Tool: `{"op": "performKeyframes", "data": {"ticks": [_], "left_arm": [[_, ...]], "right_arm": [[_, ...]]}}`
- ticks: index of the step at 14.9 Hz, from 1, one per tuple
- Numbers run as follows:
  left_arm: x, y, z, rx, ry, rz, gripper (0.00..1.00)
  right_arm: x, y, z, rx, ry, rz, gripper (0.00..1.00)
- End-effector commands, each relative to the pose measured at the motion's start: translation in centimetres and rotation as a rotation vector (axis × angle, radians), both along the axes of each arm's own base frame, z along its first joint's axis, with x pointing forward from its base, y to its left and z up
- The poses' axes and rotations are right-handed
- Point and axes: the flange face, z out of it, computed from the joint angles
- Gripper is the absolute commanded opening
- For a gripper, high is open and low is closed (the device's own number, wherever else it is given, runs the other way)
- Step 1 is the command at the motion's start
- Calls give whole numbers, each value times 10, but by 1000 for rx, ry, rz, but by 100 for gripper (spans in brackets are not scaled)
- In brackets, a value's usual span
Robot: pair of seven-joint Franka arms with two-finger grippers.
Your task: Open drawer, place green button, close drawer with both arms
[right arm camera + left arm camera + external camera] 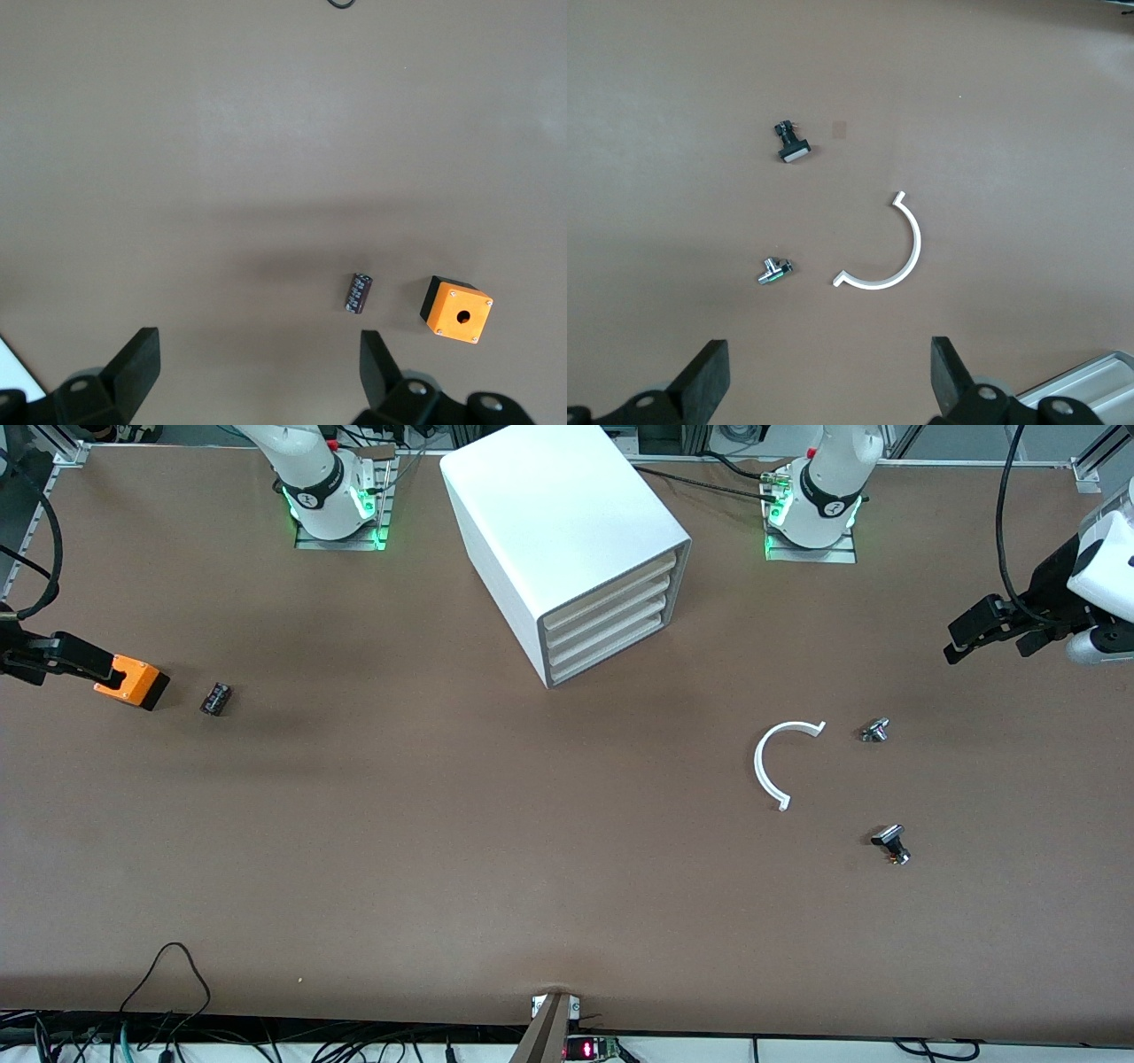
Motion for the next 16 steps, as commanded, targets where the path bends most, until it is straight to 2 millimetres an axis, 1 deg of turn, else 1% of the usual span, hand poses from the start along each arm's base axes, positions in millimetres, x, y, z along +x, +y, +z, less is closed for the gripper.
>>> {"op": "performKeyframes", "data": {"ticks": [1,4,7,11,12,16], "left_arm": [[6,-10,-3,55,29,-50,100],[4,1,-7,70,58,-127,100],[4,1,-13,70,84,-136,100],[4,-6,-13,70,87,-136,100],[4,-9,-13,70,85,-139,100],[3,-9,-12,69,88,-136,100]], "right_arm": [[-1,0,0,17,3,16,100],[0,0,-2,13,5,15,100],[0,-1,-3,13,8,12,100],[2,-3,-5,9,1,9,100],[4,-5,-8,9,2,6,100],[5,2,-4,3,-12,14,100]]}}
